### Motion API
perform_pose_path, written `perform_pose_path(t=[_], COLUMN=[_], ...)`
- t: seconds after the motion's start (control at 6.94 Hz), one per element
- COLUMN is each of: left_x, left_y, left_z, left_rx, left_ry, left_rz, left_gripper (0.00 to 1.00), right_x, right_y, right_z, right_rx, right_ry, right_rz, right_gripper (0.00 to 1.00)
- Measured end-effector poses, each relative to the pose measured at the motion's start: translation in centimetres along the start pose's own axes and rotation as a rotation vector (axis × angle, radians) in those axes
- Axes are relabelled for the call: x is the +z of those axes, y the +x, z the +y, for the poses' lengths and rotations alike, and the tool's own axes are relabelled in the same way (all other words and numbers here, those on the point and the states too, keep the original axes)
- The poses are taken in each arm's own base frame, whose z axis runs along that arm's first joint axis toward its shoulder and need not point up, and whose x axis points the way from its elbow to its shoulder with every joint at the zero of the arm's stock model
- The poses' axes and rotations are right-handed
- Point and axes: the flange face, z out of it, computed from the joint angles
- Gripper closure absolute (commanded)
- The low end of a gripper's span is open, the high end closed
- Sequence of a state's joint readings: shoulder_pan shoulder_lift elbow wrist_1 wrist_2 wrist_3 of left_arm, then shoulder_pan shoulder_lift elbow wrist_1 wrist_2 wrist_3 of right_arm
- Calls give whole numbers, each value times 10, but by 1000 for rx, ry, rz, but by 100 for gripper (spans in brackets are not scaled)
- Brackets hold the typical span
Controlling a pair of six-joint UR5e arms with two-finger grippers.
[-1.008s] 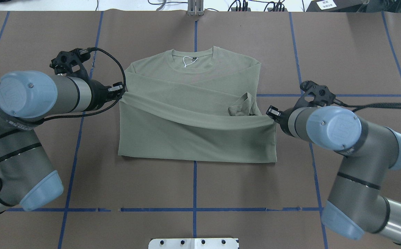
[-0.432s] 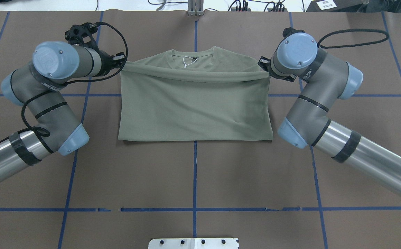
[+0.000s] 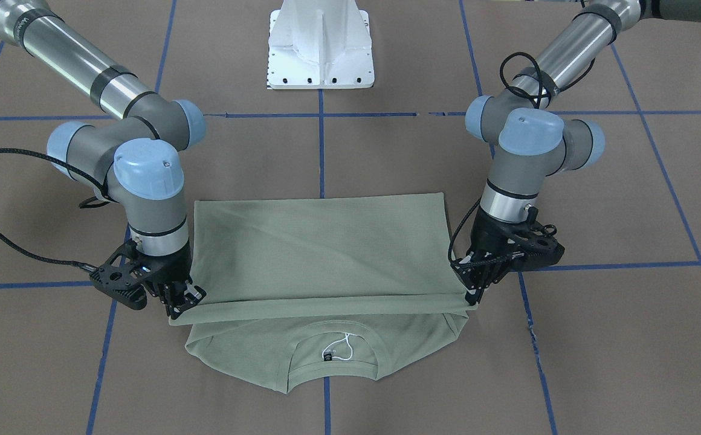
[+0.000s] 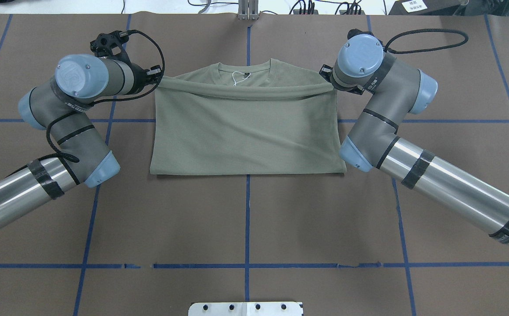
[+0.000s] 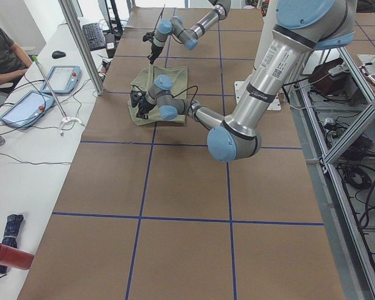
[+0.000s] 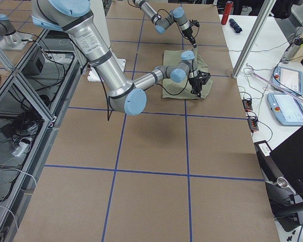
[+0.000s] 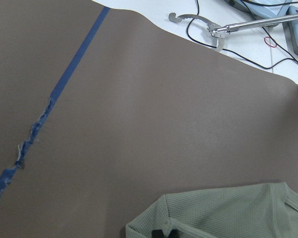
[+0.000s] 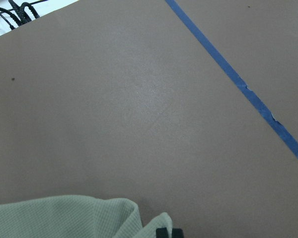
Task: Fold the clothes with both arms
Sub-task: 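Release the hem near the collar and hold both grippers above it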
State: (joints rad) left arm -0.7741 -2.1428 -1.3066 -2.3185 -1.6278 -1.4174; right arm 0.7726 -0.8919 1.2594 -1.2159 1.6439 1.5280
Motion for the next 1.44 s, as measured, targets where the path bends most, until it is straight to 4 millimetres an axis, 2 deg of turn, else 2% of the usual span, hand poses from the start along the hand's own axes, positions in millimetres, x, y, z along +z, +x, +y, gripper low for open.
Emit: perform_pose_path(t=[0.29,0.72,0.86,1.01,1.15,1.3,1.44], left_x=[8,10,10,10,11,12,13], left_y=[-4,-6,-6,-8,-10,-13,-16], left_z=[0,0,0,0,1,2,2], left_rx=[-1,-2,-2,-2,-1,2,13], left_ry=[1,0,0,-1,-3,-4,-4], left_rz=[-1,-2,-3,-5,-8,-13,-15], left_gripper=[100,97,92,80,68,64,61], right_x=[12,12,11,10,9,8,6], right_y=[-1,-11,-13,-15,-16,-18,-20], right_z=[-3,-5,-5,-5,-5,-5,-5], right_rx=[-9,-12,-12,-14,-17,-20,-23], right_ry=[6,10,11,11,11,12,13], right_rz=[5,3,0,-2,-4,-6,-9], right_gripper=[100,100,100,100,92,85,72])
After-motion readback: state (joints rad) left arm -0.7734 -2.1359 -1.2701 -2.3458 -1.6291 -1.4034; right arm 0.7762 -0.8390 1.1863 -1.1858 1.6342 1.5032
